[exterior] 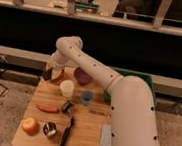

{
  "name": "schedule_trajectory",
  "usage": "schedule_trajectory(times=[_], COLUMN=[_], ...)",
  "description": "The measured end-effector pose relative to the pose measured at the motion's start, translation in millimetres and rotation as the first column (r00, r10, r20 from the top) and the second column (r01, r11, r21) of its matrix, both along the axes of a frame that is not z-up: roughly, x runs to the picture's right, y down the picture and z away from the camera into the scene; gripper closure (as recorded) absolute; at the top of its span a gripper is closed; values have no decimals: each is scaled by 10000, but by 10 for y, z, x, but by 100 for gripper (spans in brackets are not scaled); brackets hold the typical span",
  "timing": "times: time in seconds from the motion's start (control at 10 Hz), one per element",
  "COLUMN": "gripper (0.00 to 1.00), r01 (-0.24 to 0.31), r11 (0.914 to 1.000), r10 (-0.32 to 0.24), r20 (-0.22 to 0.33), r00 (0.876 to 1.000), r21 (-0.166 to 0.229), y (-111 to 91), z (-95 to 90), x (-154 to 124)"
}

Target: Place eraser in red bowl

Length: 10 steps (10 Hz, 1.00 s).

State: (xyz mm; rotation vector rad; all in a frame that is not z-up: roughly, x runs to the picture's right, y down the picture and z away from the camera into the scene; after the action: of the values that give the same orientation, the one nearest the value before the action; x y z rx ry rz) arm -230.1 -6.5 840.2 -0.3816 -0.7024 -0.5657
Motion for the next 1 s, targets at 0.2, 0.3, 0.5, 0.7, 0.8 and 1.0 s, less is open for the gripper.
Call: schedule_trajectory(times=[0.2,0.3,0.5,0.7,0.8,1.0], gripper=[100,100,100,100,100,100], r01=[1,1,1,-97,-209,-300], r11=[10000,10000,10000,9999,9998,9995], r10=[-1,-1,-1,97,208,297], r20=[0,1,0,-65,-161,-265], r00=[10000,10000,10000,9999,9997,9992], r21=[-1,-1,-1,-35,-59,-84], y=[1,1,1,-6,-36,-80], z=[0,0,0,45,105,195], x=[0,0,0,15,55,81])
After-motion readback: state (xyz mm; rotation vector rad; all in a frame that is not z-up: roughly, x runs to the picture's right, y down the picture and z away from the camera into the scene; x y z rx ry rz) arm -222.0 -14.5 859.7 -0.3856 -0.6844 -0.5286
